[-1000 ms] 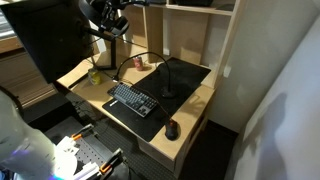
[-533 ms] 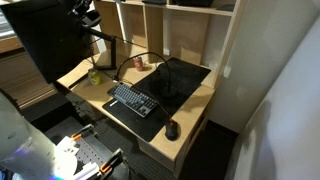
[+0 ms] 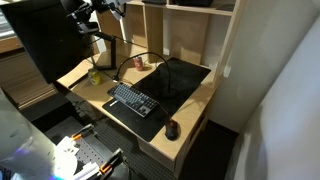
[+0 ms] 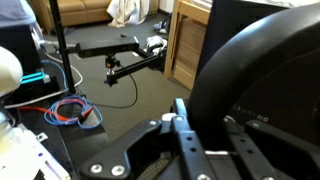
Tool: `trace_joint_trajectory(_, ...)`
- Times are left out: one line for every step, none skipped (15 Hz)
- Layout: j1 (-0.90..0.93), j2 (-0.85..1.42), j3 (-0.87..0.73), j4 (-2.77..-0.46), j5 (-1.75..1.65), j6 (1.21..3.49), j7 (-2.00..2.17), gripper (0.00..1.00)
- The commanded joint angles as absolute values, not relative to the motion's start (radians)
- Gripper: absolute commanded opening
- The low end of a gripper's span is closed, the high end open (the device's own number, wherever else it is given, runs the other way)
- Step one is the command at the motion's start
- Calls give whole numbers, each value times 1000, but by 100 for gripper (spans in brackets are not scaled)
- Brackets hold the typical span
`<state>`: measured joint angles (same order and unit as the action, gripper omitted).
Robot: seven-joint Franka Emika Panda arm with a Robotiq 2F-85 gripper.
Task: Hang the headphones behind the monitor
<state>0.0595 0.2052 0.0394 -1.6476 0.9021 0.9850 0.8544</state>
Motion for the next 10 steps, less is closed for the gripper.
trace_joint_trajectory(100, 379, 55, -1494, 1093, 979, 1114, 5)
trace_joint_trajectory(96, 297, 39, -1593, 1013, 990, 1001, 20)
trace_joint_trajectory(108, 338, 42, -1565, 1052, 992, 1056, 20)
trace_joint_trajectory(115, 367, 43, -1542, 1067, 992, 1081, 20)
trace_joint_trajectory(118, 384, 43, -1527, 1071, 992, 1090, 20)
trace_joint_trajectory(117, 388, 43, -1521, 1071, 992, 1093, 5)
trace_joint_trajectory(124, 401, 44, -1519, 1069, 993, 1124, 5)
trace_joint_trajectory(125, 426, 54, -1504, 1097, 971, 1155, 5)
trace_joint_trajectory(130, 463, 68, -1479, 1157, 963, 1219, 5)
trace_joint_trajectory(136, 493, 77, -1463, 1211, 968, 1284, 5)
